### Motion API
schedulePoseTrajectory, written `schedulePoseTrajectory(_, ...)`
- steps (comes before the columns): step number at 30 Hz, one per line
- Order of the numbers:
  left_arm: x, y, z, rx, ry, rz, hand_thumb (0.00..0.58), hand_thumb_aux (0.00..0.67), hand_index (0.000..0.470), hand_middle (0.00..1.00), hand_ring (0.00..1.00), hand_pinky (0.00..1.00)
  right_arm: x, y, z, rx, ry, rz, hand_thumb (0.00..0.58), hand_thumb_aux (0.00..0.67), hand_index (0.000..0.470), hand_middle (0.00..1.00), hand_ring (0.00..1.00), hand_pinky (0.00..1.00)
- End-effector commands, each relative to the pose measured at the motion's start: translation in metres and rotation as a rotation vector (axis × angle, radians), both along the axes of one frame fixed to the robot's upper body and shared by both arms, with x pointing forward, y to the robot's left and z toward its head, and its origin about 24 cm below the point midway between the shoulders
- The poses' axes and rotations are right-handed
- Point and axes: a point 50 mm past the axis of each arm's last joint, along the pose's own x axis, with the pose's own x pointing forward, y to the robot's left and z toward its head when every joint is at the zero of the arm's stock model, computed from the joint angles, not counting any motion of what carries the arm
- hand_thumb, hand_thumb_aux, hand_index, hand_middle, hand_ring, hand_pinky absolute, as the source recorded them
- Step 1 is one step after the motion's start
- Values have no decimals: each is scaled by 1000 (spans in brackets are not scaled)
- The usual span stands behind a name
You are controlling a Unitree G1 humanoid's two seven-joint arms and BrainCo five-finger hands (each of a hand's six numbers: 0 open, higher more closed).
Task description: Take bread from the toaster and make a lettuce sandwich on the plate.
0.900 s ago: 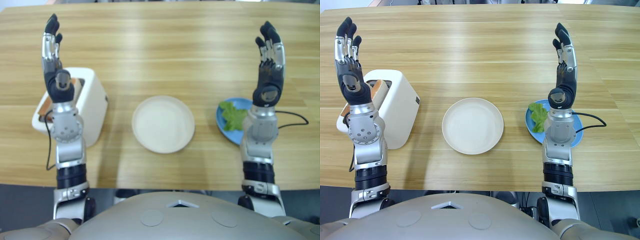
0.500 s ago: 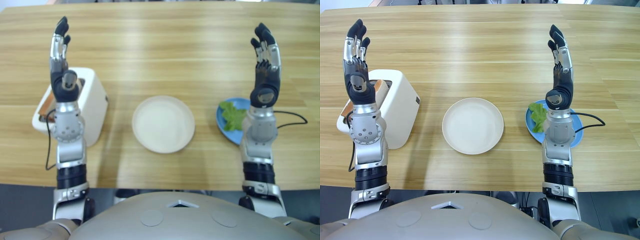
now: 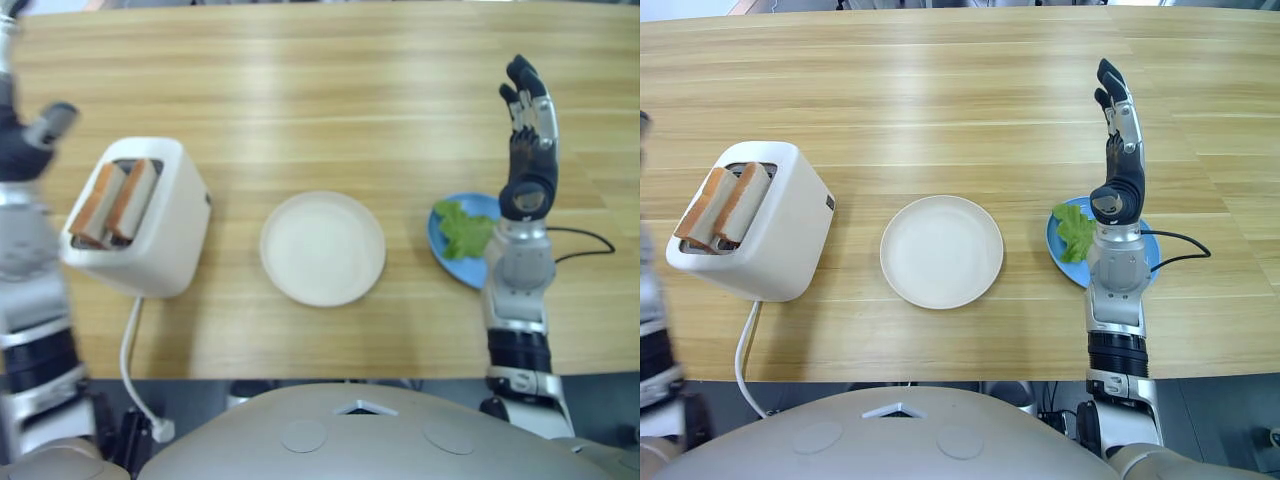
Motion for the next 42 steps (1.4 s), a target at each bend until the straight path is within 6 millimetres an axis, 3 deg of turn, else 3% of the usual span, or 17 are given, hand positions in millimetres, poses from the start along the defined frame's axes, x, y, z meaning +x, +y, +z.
schedulePoseTrajectory(1, -12, 46, -10, 126, 224, 214, 0, 0, 0, 0, 0, 0, -5, -3, 1, -3, -17, -19, 0, 0, 0, 0, 0, 0)
schedulePoseTrajectory(5, -19, 67, -40, 214, 479, 314, 0, 0, 0, 0, 0, 0, -7, -2, -2, -1, -12, -23, 0, 0, 0, 0, 0, 0)
schedulePoseTrajectory(9, -17, 63, -82, 274, 699, 306, 0, 0, 0, 0, 0, 0, -8, -4, 0, -4, -20, -30, 0, 0, 0, 0, 0, 0)
schedulePoseTrajectory(13, -16, 56, -98, 266, 762, 289, 0, 0, 0, 0, 0, 0, -11, -6, 0, -9, -21, -38, 0, 0, 0, 0, 0, 0)
schedulePoseTrajectory(27, -17, 54, -100, 254, 849, 302, 0, 0, 0, 0, 0, 0, -15, -12, -1, -17, -11, -65, 0, 0, 0, 0, 0, 0)
schedulePoseTrajectory(42, -31, 27, -98, 330, 936, 230, 0, 0, 0, 0, 0, 0, -20, -17, 3, -32, -11, -77, 0, 0, 0, 0, 0, 0)
